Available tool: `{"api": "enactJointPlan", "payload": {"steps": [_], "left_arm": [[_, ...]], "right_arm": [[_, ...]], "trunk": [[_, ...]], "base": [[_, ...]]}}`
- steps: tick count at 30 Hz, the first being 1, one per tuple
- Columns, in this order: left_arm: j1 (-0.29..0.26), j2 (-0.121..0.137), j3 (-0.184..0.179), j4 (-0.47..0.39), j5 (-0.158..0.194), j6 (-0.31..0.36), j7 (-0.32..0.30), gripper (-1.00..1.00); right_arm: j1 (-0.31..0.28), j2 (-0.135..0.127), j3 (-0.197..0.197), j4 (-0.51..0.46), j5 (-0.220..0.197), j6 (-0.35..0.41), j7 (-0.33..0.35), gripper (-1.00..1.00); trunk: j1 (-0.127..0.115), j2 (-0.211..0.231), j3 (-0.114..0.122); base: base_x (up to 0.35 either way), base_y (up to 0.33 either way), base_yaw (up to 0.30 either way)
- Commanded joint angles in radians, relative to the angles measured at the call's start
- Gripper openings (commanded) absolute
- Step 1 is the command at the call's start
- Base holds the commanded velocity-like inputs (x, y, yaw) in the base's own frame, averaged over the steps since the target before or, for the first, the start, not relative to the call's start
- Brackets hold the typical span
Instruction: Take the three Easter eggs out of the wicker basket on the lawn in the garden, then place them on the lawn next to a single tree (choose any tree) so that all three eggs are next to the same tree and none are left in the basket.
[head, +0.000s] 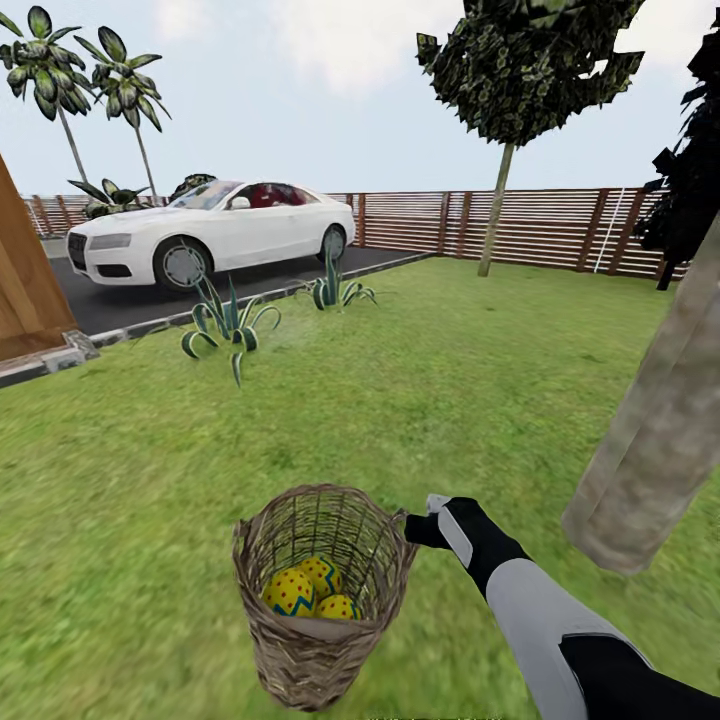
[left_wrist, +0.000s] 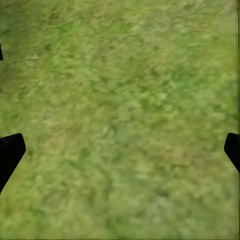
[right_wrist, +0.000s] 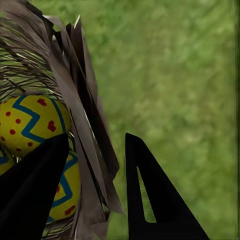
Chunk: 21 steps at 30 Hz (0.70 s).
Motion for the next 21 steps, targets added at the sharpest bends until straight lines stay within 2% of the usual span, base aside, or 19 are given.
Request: {"api": "enactJointPlan", "payload": {"steps": [1, 5, 21], "left_arm": [[0.007, 0.0, 0.0, -0.007, 0.011, 0.004, 0.009, 1.0], [0.022, -0.001, 0.003, -0.022, 0.011, 0.004, 0.009, 1.0], [0.023, -0.001, 0.005, -0.024, 0.011, 0.006, 0.009, 1.0]], "right_arm": [[-0.001, 0.001, -0.005, -0.001, -0.023, 0.003, -0.005, -1.0], [-0.001, 0.002, -0.005, -0.001, -0.024, 0.003, -0.005, -1.0], [-0.001, 0.002, -0.005, 0.0, -0.029, 0.003, -0.005, -1.0]], "trunk": [[0.004, -0.008, -0.004], [0.019, -0.036, -0.017], [0.08, -0.148, -0.067]], "base": [[0.0, 0.0, -0.106], [0.0, 0.0, -0.029], [0.0, 0.0, -0.001]]}}
